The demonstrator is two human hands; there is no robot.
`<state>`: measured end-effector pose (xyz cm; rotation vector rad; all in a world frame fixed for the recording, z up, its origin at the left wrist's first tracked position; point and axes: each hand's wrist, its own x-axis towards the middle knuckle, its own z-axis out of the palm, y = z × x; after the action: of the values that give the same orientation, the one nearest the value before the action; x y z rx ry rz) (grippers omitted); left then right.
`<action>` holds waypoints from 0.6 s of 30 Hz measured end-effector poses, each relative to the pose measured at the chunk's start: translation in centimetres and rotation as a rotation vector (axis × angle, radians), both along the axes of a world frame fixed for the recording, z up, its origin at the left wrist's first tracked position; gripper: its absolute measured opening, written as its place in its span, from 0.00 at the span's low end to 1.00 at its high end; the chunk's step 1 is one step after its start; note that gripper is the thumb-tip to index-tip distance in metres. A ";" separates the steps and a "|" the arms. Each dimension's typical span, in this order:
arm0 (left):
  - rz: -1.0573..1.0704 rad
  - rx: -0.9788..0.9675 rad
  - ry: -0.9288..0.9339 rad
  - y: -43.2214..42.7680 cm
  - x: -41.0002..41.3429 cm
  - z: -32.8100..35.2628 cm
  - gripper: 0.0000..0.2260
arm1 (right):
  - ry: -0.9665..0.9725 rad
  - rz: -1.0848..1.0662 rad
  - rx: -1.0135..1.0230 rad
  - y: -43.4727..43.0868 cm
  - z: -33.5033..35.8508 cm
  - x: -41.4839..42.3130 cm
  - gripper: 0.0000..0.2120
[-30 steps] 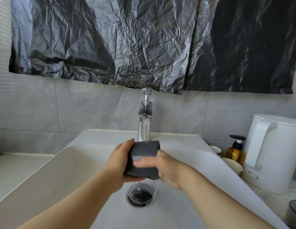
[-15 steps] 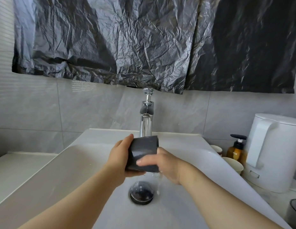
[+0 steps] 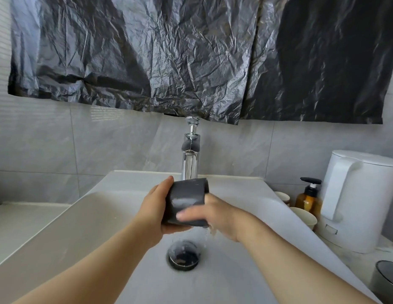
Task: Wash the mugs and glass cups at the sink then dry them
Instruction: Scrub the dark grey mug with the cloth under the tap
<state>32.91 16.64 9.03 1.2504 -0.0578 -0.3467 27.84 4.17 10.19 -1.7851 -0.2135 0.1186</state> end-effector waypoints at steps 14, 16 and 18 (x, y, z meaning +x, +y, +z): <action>0.026 0.075 -0.154 0.2 0.1 0.4 0.06 | 0.070 -0.158 0.119 -0.6 0.5 0.2 0.08; 0.036 0.083 -0.077 0.5 0.5 0.1 0.07 | 0.015 -0.237 0.062 -0.7 0.1 0.7 0.14; 0.017 0.060 0.043 0.4 0.4 -0.1 0.11 | -0.001 -0.259 0.117 -0.1 -0.1 0.9 0.12</action>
<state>33.31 17.07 8.94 1.3015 -0.0006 -0.3626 28.72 4.10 10.13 -1.6808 0.0115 -0.0788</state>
